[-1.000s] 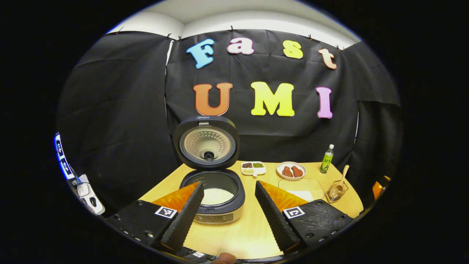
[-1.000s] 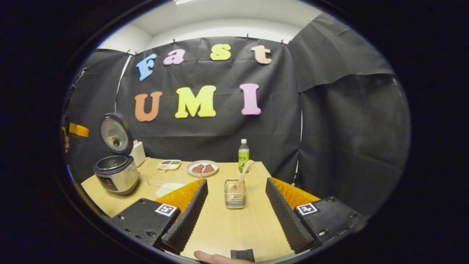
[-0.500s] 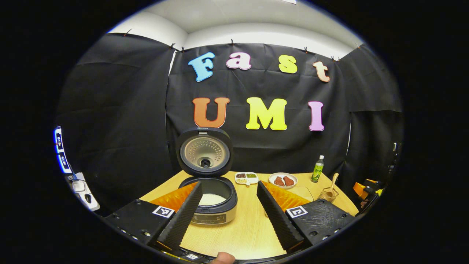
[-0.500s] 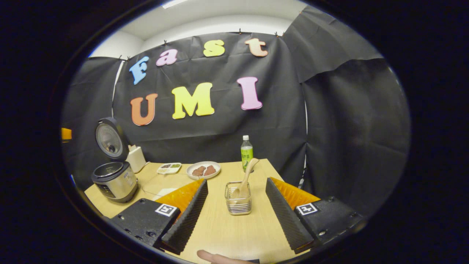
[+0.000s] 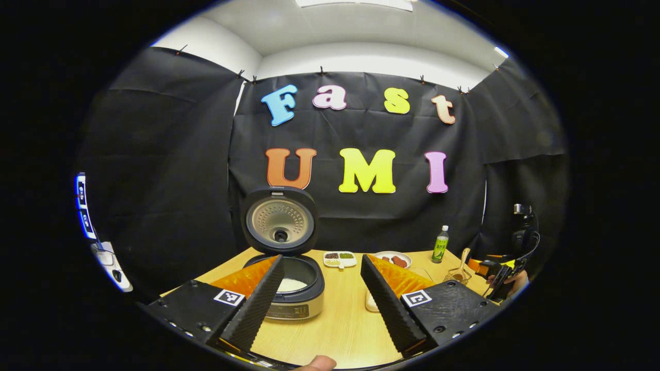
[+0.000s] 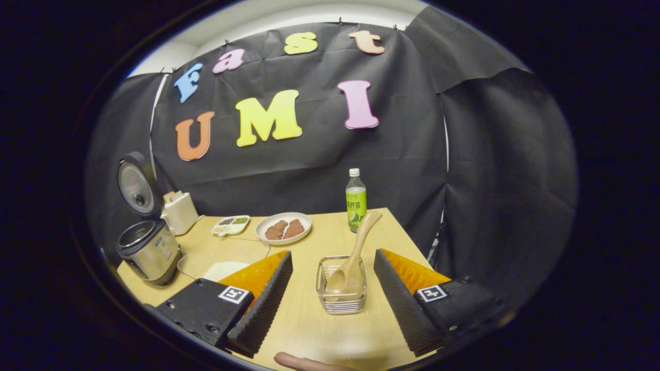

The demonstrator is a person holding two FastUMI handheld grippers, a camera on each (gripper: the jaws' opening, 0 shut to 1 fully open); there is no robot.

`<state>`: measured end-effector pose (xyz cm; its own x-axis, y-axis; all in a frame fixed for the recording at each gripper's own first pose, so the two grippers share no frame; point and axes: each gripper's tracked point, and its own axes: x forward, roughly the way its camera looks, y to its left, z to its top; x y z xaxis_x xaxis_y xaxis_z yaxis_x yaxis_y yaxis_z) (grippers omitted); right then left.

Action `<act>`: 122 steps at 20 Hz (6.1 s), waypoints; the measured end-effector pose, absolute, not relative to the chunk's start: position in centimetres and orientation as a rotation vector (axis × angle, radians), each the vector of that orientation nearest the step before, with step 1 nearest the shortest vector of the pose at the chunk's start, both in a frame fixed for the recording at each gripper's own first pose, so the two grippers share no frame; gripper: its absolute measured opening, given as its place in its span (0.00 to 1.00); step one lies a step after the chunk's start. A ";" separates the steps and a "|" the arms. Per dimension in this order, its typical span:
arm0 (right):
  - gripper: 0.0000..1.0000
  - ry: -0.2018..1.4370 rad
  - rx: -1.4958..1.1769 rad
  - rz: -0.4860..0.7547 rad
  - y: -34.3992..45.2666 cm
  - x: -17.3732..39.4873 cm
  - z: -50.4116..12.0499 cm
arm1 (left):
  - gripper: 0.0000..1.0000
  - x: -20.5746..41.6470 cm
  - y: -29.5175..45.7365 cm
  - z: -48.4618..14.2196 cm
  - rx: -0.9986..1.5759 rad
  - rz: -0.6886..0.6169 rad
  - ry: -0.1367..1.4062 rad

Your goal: Close the left gripper, press the button to open the rice cooker; take a wooden spoon from the chopstick holder with the right hand, scoop a spoonful of rice and pour it into the rice cooker, then put the wooden spoon back into the chopstick holder.

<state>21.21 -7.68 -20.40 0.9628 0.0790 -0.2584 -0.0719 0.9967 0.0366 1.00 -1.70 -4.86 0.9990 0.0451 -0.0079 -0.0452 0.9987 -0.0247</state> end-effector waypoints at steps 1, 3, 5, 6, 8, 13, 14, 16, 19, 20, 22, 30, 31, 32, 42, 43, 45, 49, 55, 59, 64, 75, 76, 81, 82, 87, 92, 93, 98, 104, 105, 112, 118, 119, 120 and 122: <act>0.99 0.265 0.023 0.065 -8.0 22.1 -20.6 | 0.95 1.0 -1.9 -5.0 -0.015 0.043 0.004; 0.99 0.269 0.016 0.049 -8.4 23.7 -21.1 | 0.95 1.0 -2.7 -5.2 -0.004 0.034 -0.015; 0.99 0.278 0.013 0.029 -9.4 25.2 -21.6 | 0.95 0.7 -3.2 -5.3 -0.004 0.021 -0.024; 0.99 0.284 0.020 0.024 -9.7 25.9 -21.9 | 0.95 0.6 -3.1 -5.3 -0.006 0.017 -0.033; 0.99 0.311 0.044 0.035 -9.8 27.2 -22.5 | 0.95 0.8 -2.8 -5.0 -0.009 0.022 -0.053; 0.88 0.370 0.085 0.053 -10.6 30.7 -23.5 | 0.95 0.9 -4.0 -6.3 -0.051 -0.022 -0.032; 0.89 0.392 0.102 0.056 -10.8 31.3 -23.9 | 0.95 0.9 -4.0 -6.4 -0.047 -0.028 -0.030; 0.83 0.439 0.132 0.055 -11.2 32.3 -24.9 | 0.95 1.1 -4.0 -6.7 -0.037 -0.023 -0.024; 0.65 0.442 0.130 0.065 -11.1 33.4 -25.3 | 0.95 1.0 -4.6 -7.4 -0.023 -0.030 -0.012; 0.55 0.464 0.121 0.065 -11.0 33.5 -25.9 | 0.95 1.0 -4.9 -7.6 -0.025 -0.040 -0.003; 0.43 0.485 0.141 0.074 -10.4 33.7 -26.1 | 0.95 1.1 -5.2 -8.1 -0.028 -0.056 0.009; 0.18 0.484 0.302 0.131 -9.7 33.1 -24.6 | 0.95 0.2 -4.0 -8.7 0.013 -0.025 0.002; 0.18 0.470 0.300 0.128 -9.8 32.7 -24.1 | 0.95 0.1 -3.9 -8.7 0.007 -0.028 0.001; 0.17 0.451 0.294 0.123 -9.9 32.2 -23.7 | 0.95 0.0 -3.8 -8.6 0.001 -0.032 -0.002; 0.12 0.282 0.213 0.049 -9.8 26.9 -16.6 | 0.95 -3.1 -2.7 -8.7 -0.012 -0.070 -0.031; 0.12 0.267 0.204 0.039 -9.7 26.5 -15.7 | 0.95 -3.5 -2.2 -8.7 -0.012 -0.067 -0.035; 0.12 0.248 0.183 0.028 -9.0 25.3 -14.5 | 0.95 -4.2 -1.5 -8.8 -0.013 -0.066 -0.037; 0.12 0.201 0.135 -0.010 -7.7 23.7 -12.4 | 0.95 -5.7 0.6 -8.9 -0.012 -0.044 -0.039; 0.12 0.153 0.078 0.024 -2.1 21.6 -9.8 | 0.95 -8.8 3.2 -8.5 -0.023 -0.011 -0.048; 0.12 0.130 0.023 0.070 2.7 20.4 -9.0 | 0.95 -10.0 4.8 -8.2 -0.024 0.013 -0.053; 0.12 0.127 -0.039 0.131 8.8 19.9 -10.1 | 0.95 -10.7 5.9 -8.8 -0.032 0.025 -0.043; 0.12 0.234 -0.140 0.108 13.4 24.6 -18.7 | 0.95 -11.7 7.4 -7.8 -0.036 0.045 -0.066; 0.12 0.239 -0.151 0.099 13.2 25.1 -19.4 | 0.95 -11.6 7.2 -7.8 -0.039 0.042 -0.066; 0.12 0.263 -0.271 0.053 11.8 26.9 -23.0 | 0.95 -10.8 7.4 -9.0 -0.020 0.047 -0.037; 0.12 0.254 -0.300 0.038 11.4 27.2 -23.3 | 0.95 -10.6 7.5 -9.4 -0.019 0.050 -0.029; 0.12 0.265 -0.353 0.105 13.8 25.8 -25.8 | 0.95 -10.5 7.4 -9.8 -0.031 0.043 -0.017; 0.12 0.355 -0.175 0.149 15.7 23.6 -27.0 | 0.95 -10.4 8.3 -10.2 -0.047 0.059 -0.009; 0.12 0.363 -0.155 0.147 16.0 23.4 -27.0 | 0.95 -10.5 8.3 -10.2 -0.054 0.057 -0.010; 0.12 0.396 -0.032 0.157 17.8 22.0 -27.3 | 0.95 -10.5 9.2 -10.4 -0.047 0.084 -0.012; 0.12 0.414 0.075 0.152 18.5 22.4 -27.3 | 0.95 -10.1 9.3 -11.1 -0.054 0.089 -0.005; 0.12 0.428 0.120 0.153 18.5 22.5 -27.4 | 0.95 -9.9 9.2 -11.2 -0.059 0.089 -0.002; 0.12 0.539 0.491 0.207 17.9 23.2 -27.3 | 0.95 -9.7 8.8 -11.6 -0.060 0.081 0.004; 0.12 0.547 0.686 0.239 17.0 23.5 -26.3 | 0.95 -9.7 8.3 -11.8 -0.056 0.072 0.015; 0.12 0.545 0.716 0.237 16.7 23.5 -26.2 | 0.95 -9.8 8.3 -11.7 -0.053 0.071 0.012; 0.12 0.547 0.738 0.234 16.4 23.4 -26.2 | 0.95 -9.9 8.3 -11.5 -0.052 0.070 0.009; 0.12 0.539 0.799 0.219 15.6 23.6 -26.1 | 0.95 -10.0 8.2 -11.4 -0.052 0.068 0.004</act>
<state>23.56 15.55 -26.12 0.8441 0.3834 -0.3748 0.0135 0.6836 0.7297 -10.02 8.23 -11.38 0.9977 0.0674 -0.0056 -0.0676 0.9964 -0.0514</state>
